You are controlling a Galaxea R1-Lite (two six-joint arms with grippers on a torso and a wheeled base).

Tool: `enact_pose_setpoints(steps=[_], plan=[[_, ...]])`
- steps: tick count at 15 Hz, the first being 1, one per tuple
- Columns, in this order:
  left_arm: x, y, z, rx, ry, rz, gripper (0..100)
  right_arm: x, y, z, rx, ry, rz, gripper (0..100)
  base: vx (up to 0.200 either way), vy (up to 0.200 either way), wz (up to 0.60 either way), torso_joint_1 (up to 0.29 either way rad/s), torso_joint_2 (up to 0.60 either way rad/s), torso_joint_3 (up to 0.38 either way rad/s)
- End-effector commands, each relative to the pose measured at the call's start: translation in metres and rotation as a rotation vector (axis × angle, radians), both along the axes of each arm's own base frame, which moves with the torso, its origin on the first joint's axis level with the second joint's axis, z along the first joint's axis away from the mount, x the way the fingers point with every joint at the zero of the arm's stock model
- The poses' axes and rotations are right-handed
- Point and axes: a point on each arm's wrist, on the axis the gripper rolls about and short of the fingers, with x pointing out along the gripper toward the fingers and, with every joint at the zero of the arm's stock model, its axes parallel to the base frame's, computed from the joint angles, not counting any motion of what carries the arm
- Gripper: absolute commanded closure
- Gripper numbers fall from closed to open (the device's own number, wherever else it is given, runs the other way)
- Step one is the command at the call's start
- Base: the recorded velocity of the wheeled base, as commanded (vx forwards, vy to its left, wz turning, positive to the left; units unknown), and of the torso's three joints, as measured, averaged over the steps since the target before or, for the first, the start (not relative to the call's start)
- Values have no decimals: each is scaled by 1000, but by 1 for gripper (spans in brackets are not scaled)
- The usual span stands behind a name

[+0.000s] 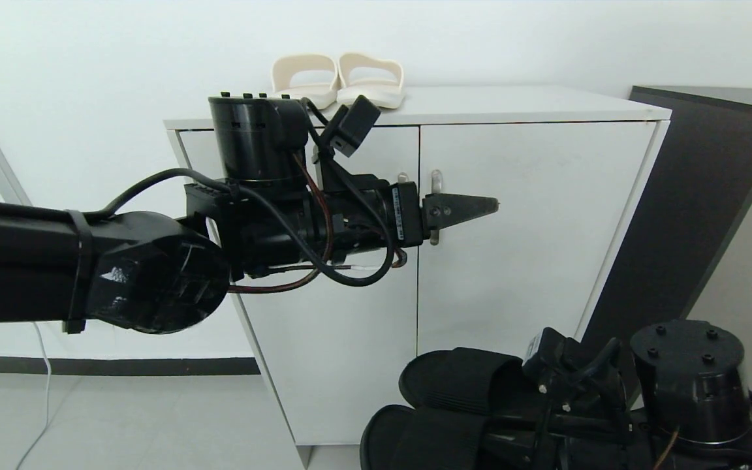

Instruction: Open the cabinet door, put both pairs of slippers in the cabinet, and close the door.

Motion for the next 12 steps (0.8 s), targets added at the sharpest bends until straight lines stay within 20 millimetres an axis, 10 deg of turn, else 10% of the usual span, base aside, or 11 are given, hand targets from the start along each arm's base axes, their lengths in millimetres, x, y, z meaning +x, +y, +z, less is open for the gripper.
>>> enact_pose_setpoints(steps=[1,12], plan=[[3,0,-1,1,3,11,0,0,1,-2,-5,5,3,100,0,0,0,0,0,0],[35,-14,-10,4,-7,173,0,1,1,-2,-5,5,3,100,0,0,0,0,0,0]])
